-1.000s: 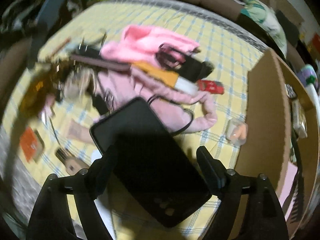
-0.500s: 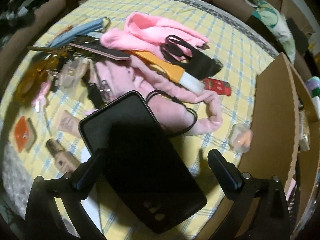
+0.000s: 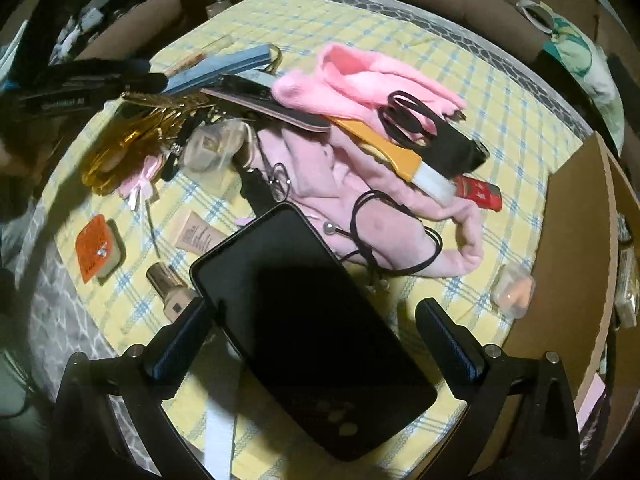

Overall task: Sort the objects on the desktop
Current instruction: 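Lift the phone case with the right tool while the left tool lifts the nail file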

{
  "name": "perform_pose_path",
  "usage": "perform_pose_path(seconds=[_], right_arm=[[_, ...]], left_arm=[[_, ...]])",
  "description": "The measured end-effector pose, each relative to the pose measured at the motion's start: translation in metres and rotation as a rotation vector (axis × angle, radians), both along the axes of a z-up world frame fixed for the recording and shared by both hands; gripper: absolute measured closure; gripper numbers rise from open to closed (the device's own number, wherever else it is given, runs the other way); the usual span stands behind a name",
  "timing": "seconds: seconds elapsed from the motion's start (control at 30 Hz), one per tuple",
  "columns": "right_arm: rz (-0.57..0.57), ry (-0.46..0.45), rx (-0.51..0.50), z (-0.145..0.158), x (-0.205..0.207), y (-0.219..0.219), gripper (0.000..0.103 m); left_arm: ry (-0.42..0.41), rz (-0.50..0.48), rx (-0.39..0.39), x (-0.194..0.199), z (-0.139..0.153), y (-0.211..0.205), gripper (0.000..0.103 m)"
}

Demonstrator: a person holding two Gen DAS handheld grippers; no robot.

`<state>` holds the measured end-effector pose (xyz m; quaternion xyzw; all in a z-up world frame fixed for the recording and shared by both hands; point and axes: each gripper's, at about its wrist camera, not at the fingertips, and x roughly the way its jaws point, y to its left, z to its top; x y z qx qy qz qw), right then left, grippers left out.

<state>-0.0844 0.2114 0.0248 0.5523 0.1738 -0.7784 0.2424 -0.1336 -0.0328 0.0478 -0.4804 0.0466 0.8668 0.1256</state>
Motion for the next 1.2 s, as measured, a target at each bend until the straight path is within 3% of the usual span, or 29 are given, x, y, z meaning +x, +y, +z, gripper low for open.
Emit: perform_pose_path(seconds=[0.2, 0.27, 0.33, 0.43, 0.5, 0.53, 0.57, 0.7, 0.8, 0.87, 0.9, 1.1, 1.2], right_arm=[[0.049, -0.017, 0.130, -0.026, 0.006, -0.014, 0.000], [0.024, -0.017, 0.117, -0.025, 0.003, -0.016, 0.001], [0.000, -0.041, 0.075, -0.024, 0.000, -0.017, 0.004], [-0.026, -0.075, -0.018, -0.015, -0.004, -0.015, 0.012], [-0.069, -0.094, -0.111, -0.003, -0.008, -0.009, 0.024], [-0.088, -0.106, -0.165, 0.003, -0.010, -0.006, 0.069], [-0.141, -0.130, -0.251, 0.011, -0.016, 0.003, 0.074], [-0.213, -0.144, -0.353, 0.025, -0.020, 0.019, 0.074], [-0.267, -0.132, -0.309, 0.024, -0.023, 0.022, 0.052], [-0.270, -0.098, -0.238, 0.023, -0.021, 0.024, 0.025], [-0.262, -0.078, -0.192, 0.021, -0.020, 0.023, 0.021], [-0.223, -0.080, -0.054, -0.002, -0.015, 0.014, 0.013], [-0.203, -0.069, 0.066, -0.019, -0.014, 0.005, 0.012]], left_arm=[[-0.057, -0.077, -0.077, 0.001, -0.021, 0.008, 0.039], [-0.065, -0.088, -0.094, 0.001, -0.024, 0.015, 0.052], [-0.094, -0.097, -0.031, 0.000, -0.025, 0.017, 0.072], [-0.113, -0.059, 0.034, -0.003, -0.017, 0.015, 0.076], [-0.110, -0.034, 0.107, -0.003, -0.009, 0.010, 0.078], [-0.105, -0.024, 0.131, -0.003, -0.005, 0.007, 0.079], [-0.097, -0.012, 0.162, -0.002, 0.001, 0.002, 0.081], [-0.086, 0.018, 0.287, 0.000, 0.020, -0.013, 0.085], [-0.093, 0.018, 0.343, 0.001, 0.026, -0.017, 0.087], [-0.101, 0.020, 0.325, -0.002, 0.021, -0.016, 0.087], [-0.107, 0.021, 0.296, -0.003, 0.018, -0.014, 0.087], [-0.140, 0.010, 0.182, -0.002, -0.002, 0.001, 0.085], [-0.149, 0.020, 0.131, -0.003, -0.012, 0.003, 0.070]])
